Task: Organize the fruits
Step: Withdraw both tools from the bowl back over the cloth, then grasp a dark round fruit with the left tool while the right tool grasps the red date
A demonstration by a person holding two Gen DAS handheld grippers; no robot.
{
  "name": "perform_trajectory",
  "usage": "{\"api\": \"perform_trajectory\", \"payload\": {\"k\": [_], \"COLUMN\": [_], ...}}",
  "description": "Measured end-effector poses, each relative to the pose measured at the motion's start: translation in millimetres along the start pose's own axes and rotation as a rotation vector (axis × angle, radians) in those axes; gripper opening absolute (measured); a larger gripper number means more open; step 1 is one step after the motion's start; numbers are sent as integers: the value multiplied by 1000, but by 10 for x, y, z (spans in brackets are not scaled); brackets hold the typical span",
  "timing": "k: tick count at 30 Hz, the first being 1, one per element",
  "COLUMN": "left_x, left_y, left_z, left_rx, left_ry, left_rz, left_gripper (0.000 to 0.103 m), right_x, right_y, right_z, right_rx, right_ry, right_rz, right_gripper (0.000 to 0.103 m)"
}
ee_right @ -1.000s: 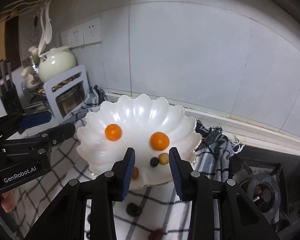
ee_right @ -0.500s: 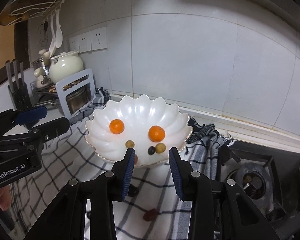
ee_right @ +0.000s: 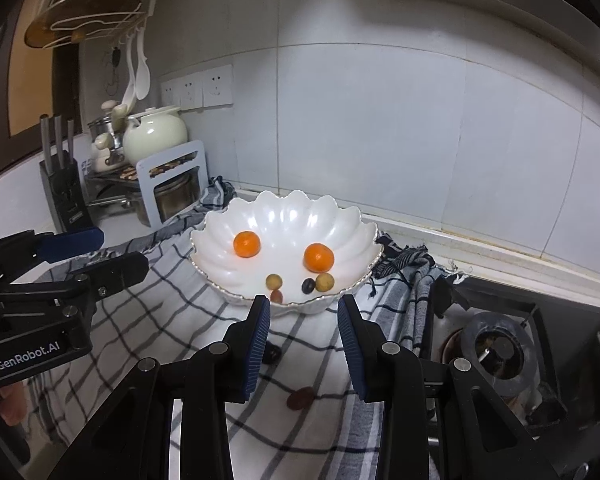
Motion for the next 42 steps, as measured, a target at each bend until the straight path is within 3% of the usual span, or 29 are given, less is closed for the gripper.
{"api": "perform_trajectory", "payload": {"k": [4, 23, 35, 42], "left_x": [108, 683, 880, 1022], "left_y": [39, -22, -69, -233], "left_z": [-71, -75, -100, -133], "left_rx": [9, -47, -109, -93], "left_ry": [-3, 58, 37, 41], "left_rz": [12, 109, 91, 137], "left_gripper": [61, 61, 61, 55], "right_x": [101, 565, 776, 881], "right_y": [35, -38, -200, -348], "right_z": [17, 108, 147, 162], "right_rx": [-40, -49, -74, -91], "right_ry": [-9, 59, 71, 74], "right_rz": [21, 86, 146, 194], "right_gripper": [37, 37, 37, 37]}}
Point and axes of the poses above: each gripper's, at about its wrist camera, not at the fingertips, and y roughly against the way its jaws point, z to its left, x to its underside, the point moved 7 cm from there along -y, roughly the way its jaws point, and after that the axes turned 8 degrees about x, right-handed, at the moved point
